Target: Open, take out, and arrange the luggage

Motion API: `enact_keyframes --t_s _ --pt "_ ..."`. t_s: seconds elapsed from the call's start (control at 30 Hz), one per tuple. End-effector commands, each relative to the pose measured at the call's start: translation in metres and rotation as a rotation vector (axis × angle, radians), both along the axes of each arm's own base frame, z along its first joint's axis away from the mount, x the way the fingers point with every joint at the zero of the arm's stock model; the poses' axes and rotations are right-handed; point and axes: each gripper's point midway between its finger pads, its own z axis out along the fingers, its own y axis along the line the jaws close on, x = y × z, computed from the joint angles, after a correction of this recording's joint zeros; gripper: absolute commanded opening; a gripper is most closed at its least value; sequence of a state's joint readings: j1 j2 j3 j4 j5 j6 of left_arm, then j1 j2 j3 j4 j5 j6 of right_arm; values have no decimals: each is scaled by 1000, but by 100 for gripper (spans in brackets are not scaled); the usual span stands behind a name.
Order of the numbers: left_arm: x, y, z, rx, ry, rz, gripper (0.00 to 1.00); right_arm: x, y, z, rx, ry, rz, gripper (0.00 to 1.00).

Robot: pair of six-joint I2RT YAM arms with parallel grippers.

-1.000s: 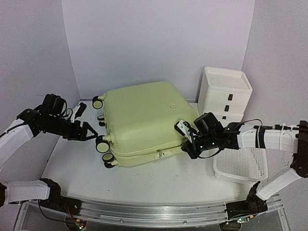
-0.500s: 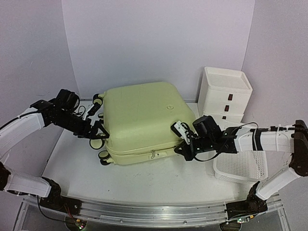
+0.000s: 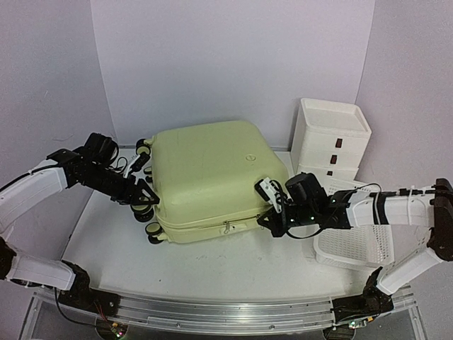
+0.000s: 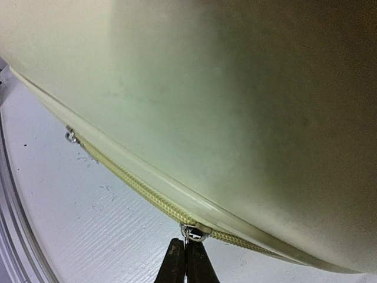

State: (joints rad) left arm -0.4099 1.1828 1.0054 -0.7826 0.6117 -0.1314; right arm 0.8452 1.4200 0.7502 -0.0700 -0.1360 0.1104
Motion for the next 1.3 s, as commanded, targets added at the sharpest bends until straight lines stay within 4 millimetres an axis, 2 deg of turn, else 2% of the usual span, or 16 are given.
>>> enact_keyframes --t_s 0.0,0.33,0.47,0.5,0.63,0.67,0.73,0.8,0.9,1.03,1.13,1.27 --pt "-12 14 -20 65 124 87 56 0 8 22 115 44 -68 0" --pt "-14 32 -34 160 167 164 35 -2 0 17 107 81 -121 0" --pt "-16 33 -35 164 182 166 34 -6 -7 10 59 99 -128 0" --pt "-19 30 -34 151 194 149 36 -6 -9 8 47 101 -131 0" --pt "-29 21 -32 105 240 85 67 -6 -7 10 48 93 -117 0" --pt "-31 19 -32 97 249 68 71 -5 -5 12 52 90 -111 0" --pt "-36 13 -30 65 283 38 76 -3 -1 15 60 85 -102 0" --pt "-38 14 -32 75 315 47 75 -2 2 19 68 79 -96 0" --pt "-39 18 -31 90 311 70 67 -1 3 21 70 70 -94 0" --pt "-27 31 -31 159 262 153 45 -2 0 19 64 67 -96 0" --pt "-21 38 -30 191 242 205 34 -4 -2 17 52 73 -94 0" --pt "-14 62 -36 298 215 328 8 -6 -16 14 12 50 -112 0"
